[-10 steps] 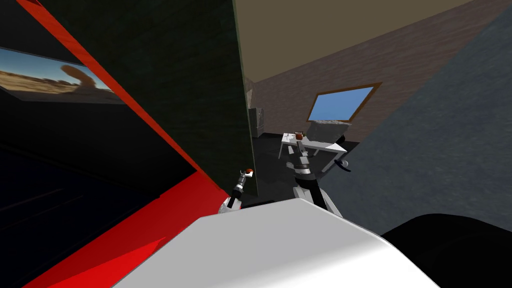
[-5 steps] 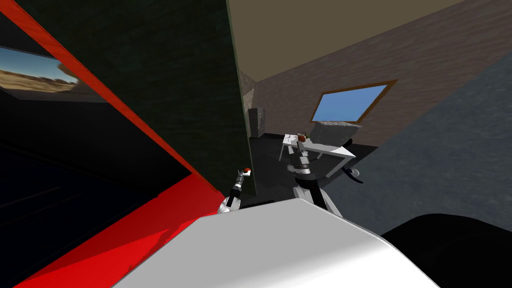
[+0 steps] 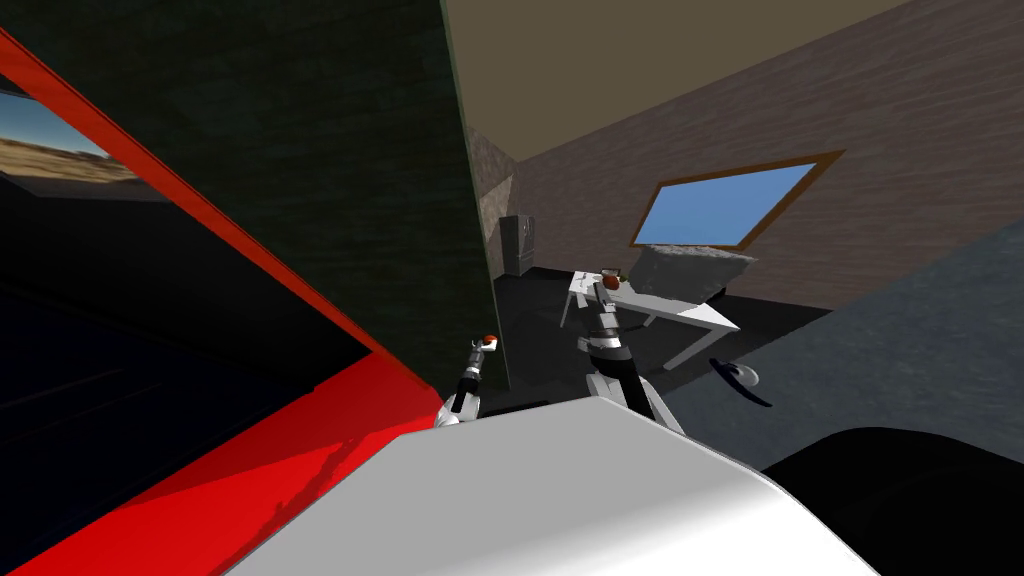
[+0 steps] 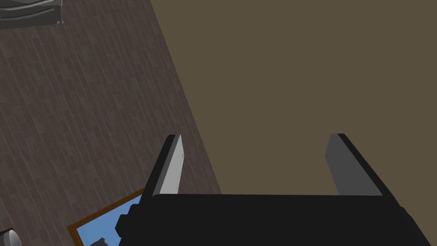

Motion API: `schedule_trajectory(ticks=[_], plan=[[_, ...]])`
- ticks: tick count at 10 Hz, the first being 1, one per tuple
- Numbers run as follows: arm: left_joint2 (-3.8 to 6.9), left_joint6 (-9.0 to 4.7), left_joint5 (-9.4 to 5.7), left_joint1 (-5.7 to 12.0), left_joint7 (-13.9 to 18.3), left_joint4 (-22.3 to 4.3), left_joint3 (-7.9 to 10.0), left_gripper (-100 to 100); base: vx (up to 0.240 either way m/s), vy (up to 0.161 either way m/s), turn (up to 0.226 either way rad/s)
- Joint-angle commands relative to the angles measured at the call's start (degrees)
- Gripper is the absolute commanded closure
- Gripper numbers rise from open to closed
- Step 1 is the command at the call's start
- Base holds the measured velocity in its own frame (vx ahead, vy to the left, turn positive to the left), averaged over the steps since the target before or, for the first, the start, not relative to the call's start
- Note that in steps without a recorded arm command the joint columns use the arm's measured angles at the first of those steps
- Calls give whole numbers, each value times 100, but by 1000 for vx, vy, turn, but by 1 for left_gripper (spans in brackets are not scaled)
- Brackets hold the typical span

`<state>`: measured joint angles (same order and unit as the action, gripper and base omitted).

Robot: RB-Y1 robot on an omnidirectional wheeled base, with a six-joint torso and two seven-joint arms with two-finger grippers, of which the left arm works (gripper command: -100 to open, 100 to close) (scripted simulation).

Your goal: Push the door open

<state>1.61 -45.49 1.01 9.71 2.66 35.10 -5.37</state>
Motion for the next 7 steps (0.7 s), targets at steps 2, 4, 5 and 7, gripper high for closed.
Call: schedule_trajectory(ticks=[2, 4, 5, 7], plan=[[-1, 5, -32, -6, -27, 26, 71, 100, 93, -117, 62], [86, 3, -102, 5, -71, 35, 200, 100, 111, -80, 50], [107, 3, -131, 6, -91, 31, 251, 100, 127, -92, 54], [128, 3, -179, 8, -126, 26, 337, 100, 158, -88, 34]])
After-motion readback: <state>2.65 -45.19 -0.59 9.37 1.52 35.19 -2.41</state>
